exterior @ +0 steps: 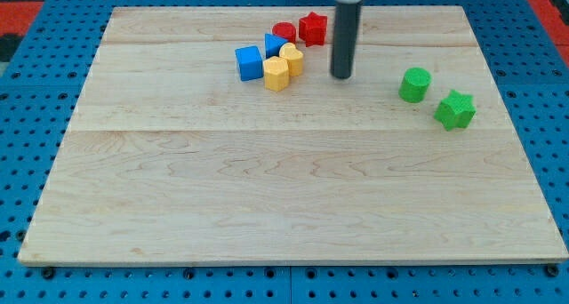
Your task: Move the yellow heart into the blue cube
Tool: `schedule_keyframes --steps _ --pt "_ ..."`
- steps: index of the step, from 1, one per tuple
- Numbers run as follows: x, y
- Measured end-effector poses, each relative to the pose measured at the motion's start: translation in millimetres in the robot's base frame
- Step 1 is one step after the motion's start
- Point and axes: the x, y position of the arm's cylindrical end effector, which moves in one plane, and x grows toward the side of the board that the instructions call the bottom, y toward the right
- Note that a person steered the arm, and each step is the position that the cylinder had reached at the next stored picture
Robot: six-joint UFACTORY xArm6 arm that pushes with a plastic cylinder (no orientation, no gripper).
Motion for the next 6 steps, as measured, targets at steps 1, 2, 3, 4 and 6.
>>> schedule_keyframes --steps 1,2,3,4,6 --pt "-37 -33" --pt "4 -69" --pt "18 -114" --pt "19 -96" --pt "30 -135"
